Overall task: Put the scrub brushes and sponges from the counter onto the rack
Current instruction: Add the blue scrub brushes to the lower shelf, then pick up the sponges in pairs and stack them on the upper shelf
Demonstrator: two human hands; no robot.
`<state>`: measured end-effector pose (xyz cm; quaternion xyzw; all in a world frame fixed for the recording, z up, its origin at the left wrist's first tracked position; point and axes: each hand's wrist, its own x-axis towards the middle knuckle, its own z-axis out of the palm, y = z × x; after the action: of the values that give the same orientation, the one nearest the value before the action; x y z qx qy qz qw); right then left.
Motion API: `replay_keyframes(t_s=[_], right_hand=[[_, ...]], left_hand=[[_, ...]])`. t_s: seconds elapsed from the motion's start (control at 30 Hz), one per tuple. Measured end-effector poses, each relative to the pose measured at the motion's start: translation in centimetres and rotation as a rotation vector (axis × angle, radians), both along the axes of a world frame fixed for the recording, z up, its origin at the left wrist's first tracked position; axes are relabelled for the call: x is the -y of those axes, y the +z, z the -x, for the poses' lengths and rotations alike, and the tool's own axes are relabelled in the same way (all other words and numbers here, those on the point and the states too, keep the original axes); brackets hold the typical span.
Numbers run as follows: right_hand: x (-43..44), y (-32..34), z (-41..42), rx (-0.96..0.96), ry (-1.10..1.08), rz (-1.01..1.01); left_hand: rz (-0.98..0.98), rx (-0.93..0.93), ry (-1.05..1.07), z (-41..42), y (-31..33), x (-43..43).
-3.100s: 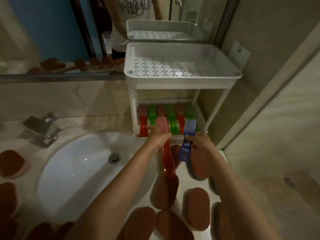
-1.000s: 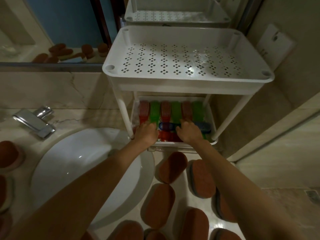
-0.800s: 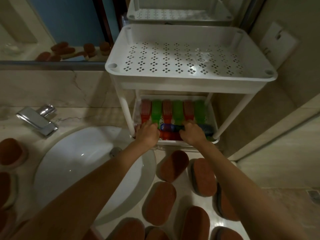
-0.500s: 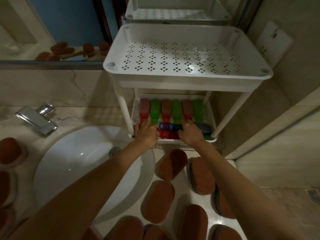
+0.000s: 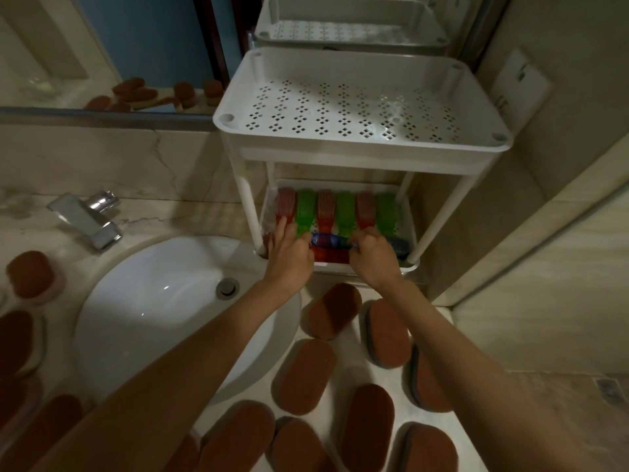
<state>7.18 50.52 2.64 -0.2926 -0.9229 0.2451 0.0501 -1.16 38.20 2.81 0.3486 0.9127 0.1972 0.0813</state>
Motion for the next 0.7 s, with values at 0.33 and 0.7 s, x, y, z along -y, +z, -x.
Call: replay_keyframes(t_s=[0.33, 0.7], right_hand=[[10.3, -2.3, -8.4, 0.022, -0.272, 0.335], [16.3, -4.3, -15.6, 0.197, -0.561, 0.053]], left_hand=[[0.156, 0.379, 0.094, -6.5, -2.7, 9.3], [0.318, 0.585, -0.016, -10.1, -5.7, 11.0]])
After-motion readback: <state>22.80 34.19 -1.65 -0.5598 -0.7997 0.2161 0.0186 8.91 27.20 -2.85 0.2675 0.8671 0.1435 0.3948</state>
